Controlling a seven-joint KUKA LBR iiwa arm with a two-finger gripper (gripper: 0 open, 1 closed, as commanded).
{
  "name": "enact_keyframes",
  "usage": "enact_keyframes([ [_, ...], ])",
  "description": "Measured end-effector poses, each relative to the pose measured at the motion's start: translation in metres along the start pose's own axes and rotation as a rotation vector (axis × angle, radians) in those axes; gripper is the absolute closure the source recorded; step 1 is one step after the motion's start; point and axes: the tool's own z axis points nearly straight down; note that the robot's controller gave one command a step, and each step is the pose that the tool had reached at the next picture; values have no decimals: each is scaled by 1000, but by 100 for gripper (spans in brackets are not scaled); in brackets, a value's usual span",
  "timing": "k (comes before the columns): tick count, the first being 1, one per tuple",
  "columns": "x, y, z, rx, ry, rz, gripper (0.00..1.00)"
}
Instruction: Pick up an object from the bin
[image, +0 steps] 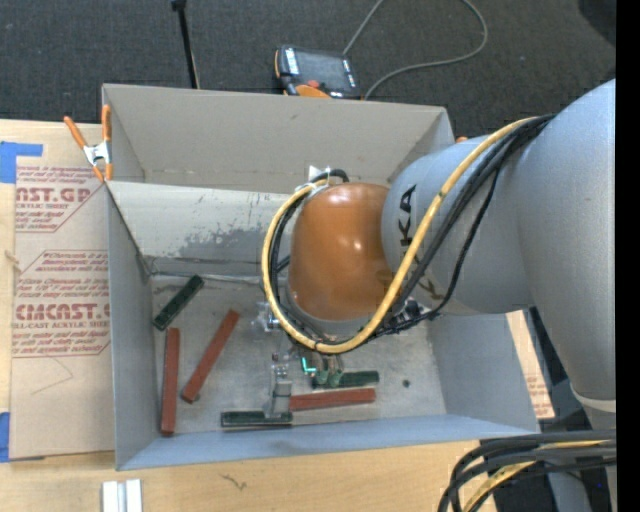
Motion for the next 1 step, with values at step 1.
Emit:
enact_keyframes([
  [1, 7, -50, 79, 0, -10, 26, 0],
])
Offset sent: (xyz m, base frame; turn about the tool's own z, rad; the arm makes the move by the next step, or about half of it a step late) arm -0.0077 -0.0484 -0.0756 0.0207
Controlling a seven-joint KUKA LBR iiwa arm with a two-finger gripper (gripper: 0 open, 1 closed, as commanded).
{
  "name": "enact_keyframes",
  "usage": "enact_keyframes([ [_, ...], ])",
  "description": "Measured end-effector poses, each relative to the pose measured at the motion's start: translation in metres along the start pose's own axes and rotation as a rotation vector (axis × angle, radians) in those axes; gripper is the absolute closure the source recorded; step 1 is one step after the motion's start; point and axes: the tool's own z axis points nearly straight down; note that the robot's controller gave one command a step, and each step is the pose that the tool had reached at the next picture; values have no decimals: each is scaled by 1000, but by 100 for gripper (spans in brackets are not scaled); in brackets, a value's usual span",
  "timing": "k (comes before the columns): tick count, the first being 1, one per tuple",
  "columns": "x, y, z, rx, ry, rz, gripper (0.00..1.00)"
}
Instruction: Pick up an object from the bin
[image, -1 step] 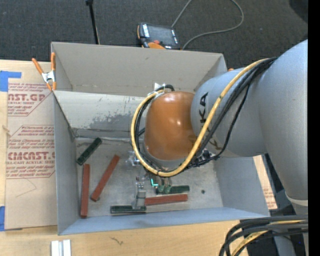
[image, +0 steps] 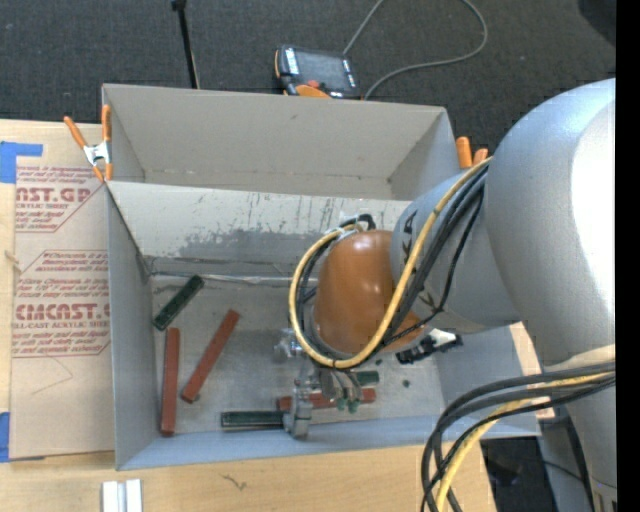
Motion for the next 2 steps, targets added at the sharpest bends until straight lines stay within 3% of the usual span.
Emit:
enact_keyframes([
  [1, -4, -63, 2, 1, -6, 32, 0],
  [2, -1, -60, 3, -1, 2, 25, 100],
])
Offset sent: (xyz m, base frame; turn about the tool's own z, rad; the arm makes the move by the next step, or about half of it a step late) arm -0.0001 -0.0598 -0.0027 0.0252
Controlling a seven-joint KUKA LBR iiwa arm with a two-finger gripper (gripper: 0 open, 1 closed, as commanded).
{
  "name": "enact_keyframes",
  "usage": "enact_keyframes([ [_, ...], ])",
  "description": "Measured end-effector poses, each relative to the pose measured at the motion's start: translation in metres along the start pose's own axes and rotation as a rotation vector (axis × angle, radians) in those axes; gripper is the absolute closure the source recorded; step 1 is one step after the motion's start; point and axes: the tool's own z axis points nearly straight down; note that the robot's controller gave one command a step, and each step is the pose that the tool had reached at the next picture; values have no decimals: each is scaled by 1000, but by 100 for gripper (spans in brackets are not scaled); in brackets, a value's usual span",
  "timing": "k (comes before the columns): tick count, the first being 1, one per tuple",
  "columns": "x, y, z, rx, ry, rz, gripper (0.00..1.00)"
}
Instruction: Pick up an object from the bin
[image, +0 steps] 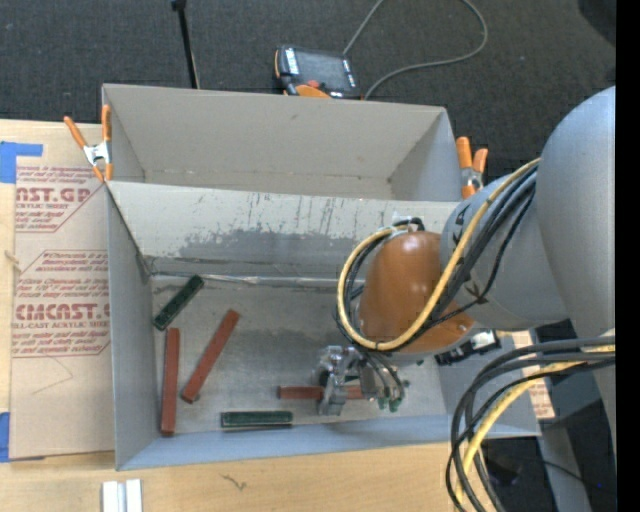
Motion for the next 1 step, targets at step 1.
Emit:
enact_keyframes([
  [1, -65, -7, -165, -1, -12, 74, 100],
])
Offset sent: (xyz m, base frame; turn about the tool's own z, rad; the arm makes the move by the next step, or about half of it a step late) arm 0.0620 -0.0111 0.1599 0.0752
